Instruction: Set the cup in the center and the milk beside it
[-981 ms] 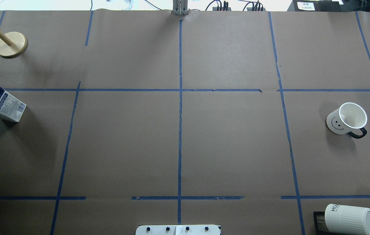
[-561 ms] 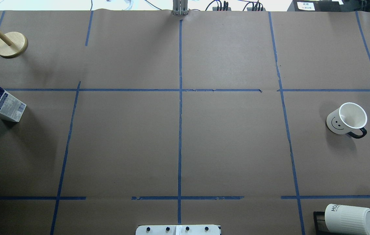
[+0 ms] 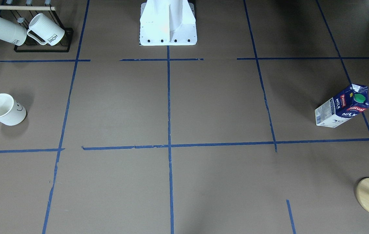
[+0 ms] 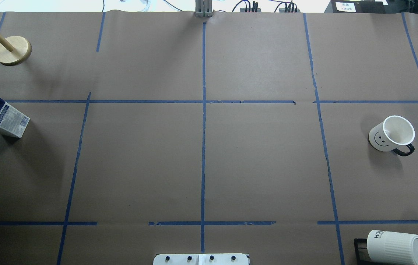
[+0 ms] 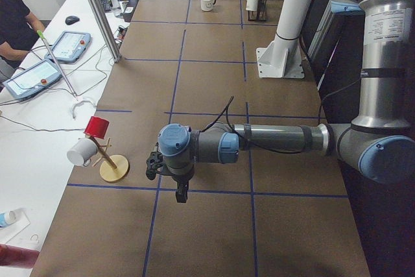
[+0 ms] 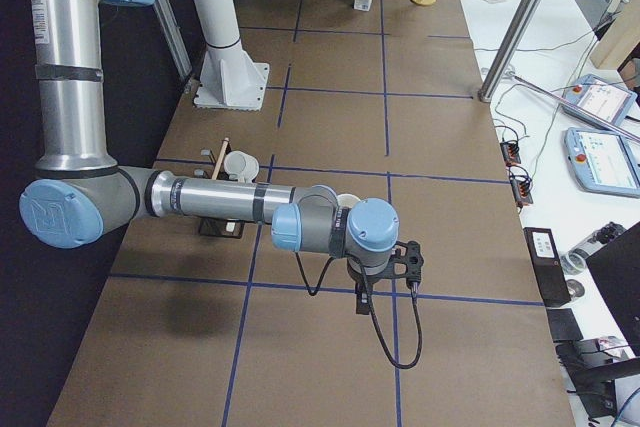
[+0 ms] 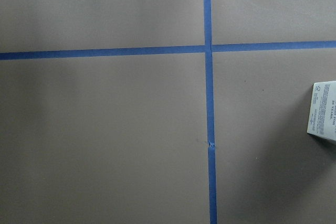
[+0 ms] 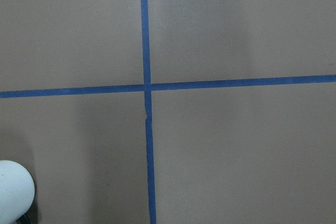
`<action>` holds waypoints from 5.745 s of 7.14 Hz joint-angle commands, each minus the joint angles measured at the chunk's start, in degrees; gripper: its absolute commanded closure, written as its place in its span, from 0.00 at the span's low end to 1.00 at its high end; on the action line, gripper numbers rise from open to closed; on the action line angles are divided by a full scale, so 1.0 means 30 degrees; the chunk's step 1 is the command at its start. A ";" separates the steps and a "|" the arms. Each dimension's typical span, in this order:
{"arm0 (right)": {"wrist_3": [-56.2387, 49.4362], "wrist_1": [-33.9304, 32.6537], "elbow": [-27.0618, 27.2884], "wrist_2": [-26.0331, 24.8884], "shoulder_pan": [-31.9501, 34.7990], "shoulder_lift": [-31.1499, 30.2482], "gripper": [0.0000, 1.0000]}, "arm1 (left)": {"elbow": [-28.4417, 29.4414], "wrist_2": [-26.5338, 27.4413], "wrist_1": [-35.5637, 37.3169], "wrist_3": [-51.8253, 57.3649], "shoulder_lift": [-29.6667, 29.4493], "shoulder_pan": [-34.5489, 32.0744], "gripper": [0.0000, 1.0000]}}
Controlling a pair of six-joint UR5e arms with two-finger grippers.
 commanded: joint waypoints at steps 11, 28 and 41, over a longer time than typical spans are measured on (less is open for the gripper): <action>1.2390 0.7974 0.3522 -0.1032 -0.7718 -0.2315 0.00 | -0.0033 -0.0082 -0.0030 -0.0029 -0.0109 0.0000 0.00; 1.3272 0.6957 0.2426 -0.1071 -0.9895 -0.0675 1.00 | -0.0354 -0.0199 -0.0059 -0.0176 -0.0138 0.0000 0.00; 3.4159 0.1676 -0.2600 -0.7072 -1.8854 1.5494 1.00 | -0.0911 -0.0228 -0.0059 -0.0234 -0.0138 0.0030 0.00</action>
